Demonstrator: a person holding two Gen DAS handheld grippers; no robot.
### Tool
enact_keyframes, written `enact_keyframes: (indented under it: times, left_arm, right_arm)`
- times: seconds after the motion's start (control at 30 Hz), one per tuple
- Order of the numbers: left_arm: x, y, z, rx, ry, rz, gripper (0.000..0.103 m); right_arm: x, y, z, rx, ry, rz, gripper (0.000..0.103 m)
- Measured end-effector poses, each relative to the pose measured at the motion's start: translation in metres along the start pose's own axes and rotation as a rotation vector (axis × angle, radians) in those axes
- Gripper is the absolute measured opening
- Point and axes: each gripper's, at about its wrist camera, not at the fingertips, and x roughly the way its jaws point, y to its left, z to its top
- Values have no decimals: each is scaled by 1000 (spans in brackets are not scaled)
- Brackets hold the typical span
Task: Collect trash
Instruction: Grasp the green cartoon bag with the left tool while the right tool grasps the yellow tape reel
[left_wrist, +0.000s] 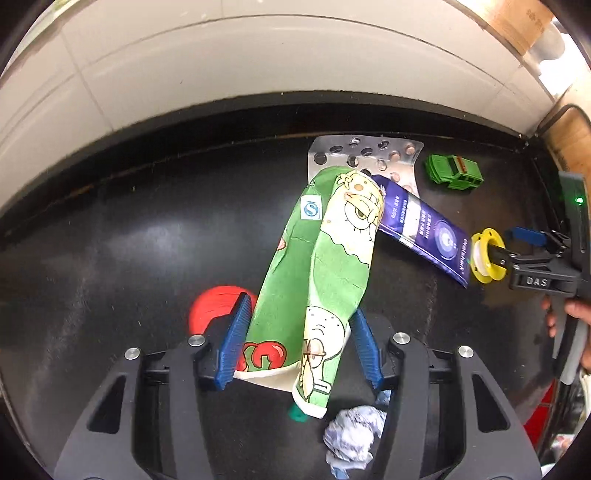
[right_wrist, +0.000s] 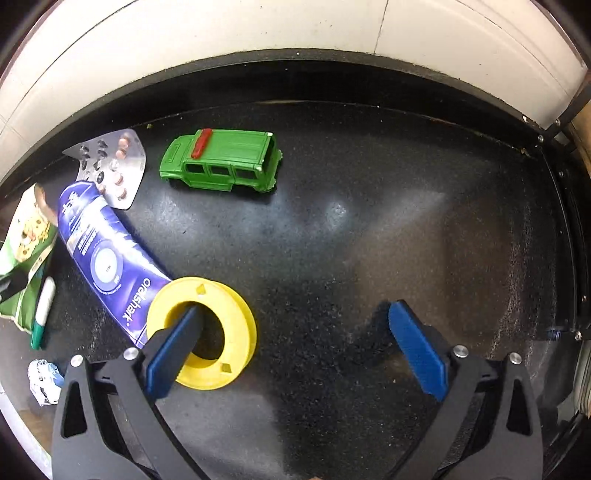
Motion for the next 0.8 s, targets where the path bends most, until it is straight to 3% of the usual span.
enact_keyframes:
  times: [0.17, 0.27, 0.3, 0.33, 0.37, 0.43, 0.8]
  left_arm:
    - [7, -2, 1, -12, 19, -5, 50]
    - [3, -6, -2, -10, 12, 0, 42]
    - [2, -7, -3, -13, 11, -3, 37]
    - [2, -8, -3, -17, 12, -6, 34]
    - [3, -9, -2, -20, 12, -15, 30]
    - [-1, -6, -5, -41, 12, -38, 28]
    - [-59, -7, -23, -31, -70, -47, 28]
  right_arm:
    - [-7, 0, -7, 0, -33, 3, 98]
    - [-8, -2, -15, -35, -33, 16, 97]
    - [-10, -2, -17, -42, -41, 21, 82]
    - [-20, 0, -19, -72, -83, 32, 57]
    - [-27, 2, -21, -90, -89, 38, 16]
    - [-29, 2, -24, -69, -59, 86, 16]
    - [-86, -43, -69, 95, -174, 57, 15]
